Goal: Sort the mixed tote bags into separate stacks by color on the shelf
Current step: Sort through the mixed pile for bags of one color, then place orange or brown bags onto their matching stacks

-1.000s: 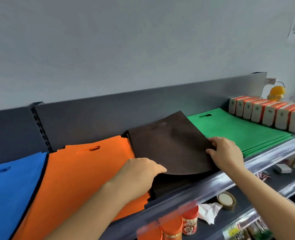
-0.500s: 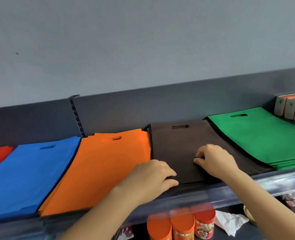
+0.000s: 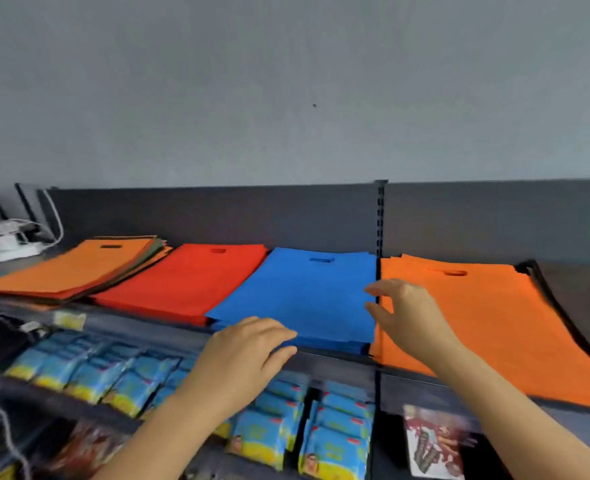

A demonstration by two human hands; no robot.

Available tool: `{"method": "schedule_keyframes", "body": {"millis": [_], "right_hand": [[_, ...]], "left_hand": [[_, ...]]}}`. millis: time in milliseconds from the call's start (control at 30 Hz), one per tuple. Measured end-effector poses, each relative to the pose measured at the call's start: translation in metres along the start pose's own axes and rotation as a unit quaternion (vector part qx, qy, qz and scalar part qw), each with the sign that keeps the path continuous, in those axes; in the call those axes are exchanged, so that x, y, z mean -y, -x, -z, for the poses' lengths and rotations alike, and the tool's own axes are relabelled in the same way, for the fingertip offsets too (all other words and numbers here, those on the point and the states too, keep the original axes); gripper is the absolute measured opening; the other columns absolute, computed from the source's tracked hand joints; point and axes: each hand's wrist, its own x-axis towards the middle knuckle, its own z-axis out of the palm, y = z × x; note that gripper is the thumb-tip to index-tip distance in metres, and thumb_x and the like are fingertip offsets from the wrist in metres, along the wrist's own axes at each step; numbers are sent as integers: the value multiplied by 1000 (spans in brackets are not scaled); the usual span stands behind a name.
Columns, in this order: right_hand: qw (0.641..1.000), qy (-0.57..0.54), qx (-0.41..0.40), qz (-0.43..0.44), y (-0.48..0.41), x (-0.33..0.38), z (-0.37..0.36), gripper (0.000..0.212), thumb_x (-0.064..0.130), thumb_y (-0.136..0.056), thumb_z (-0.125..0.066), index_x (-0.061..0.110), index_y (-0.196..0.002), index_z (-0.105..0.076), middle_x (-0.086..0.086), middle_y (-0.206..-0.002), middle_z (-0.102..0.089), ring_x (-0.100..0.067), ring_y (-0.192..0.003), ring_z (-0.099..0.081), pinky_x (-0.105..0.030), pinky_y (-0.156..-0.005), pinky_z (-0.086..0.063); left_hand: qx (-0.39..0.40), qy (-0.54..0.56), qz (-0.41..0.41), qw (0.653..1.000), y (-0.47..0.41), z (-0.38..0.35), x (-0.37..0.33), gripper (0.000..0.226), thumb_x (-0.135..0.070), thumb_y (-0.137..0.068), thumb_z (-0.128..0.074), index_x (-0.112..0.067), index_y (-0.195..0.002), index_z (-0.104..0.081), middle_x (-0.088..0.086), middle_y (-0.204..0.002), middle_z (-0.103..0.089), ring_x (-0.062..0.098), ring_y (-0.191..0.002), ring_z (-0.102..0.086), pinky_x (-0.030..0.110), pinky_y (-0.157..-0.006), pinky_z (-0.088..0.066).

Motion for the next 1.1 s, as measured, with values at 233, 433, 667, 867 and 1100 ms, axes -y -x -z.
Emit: {"method": "schedule_keyframes", "body": {"millis": [233, 433, 667, 867, 1100], "right_hand": [[995, -29, 70, 71, -31, 175, -125, 31, 28, -92, -56, 20, -121, -61, 2, -127, -60, -19, -118, -54, -35, -97, -43], [985, -34, 118, 125, -58, 276, -199, 30, 30, -89, -58, 20, -116, -64, -2, -121, -64, -24, -114, -57, -36, -94, -45], [969, -73, 172, 162, -99, 364, -282, 28, 28, -92, -55, 14, -115, -64, -5, -115, -66, -29, -107, -60, -42, -88, -50], [960, -79, 200, 181, -160, 421, -340, 40, 40, -91, -55, 18, -125, -57, -7, -121, -63, -30, -111, -57, -40, -90, -49], [933, 39, 288, 212, -217, 452, -396, 33, 34, -94, -48, 8, -111, -59, -17, -116, -61, -36, -105, -57, -37, -85, -47]], "left_hand": [[-20, -26, 97, 995, 97, 52, 170, 41, -47, -98, -32, -35, -134, -47, -23, -133, -47, -4, -123, -40, 14, -96, -34], [-46, -39, 154, 986, 152, 72, 264, 38, -43, -99, -33, -35, -133, -49, -23, -133, -47, -5, -123, -40, 13, -93, -37], [-64, -43, 206, 975, 182, 60, 354, 34, -41, -97, -41, -34, -125, -58, -21, -123, -57, -2, -116, -48, 13, -88, -38], [-63, -99, 232, 966, 169, 63, 433, 21, -35, -91, -57, -32, -108, -69, -20, -105, -66, 2, -99, -61, 13, -73, -46], [-67, -101, 245, 962, 135, 70, 513, 38, -38, -97, -43, -29, -133, -53, -15, -131, -53, 5, -123, -45, 21, -97, -39]]}}
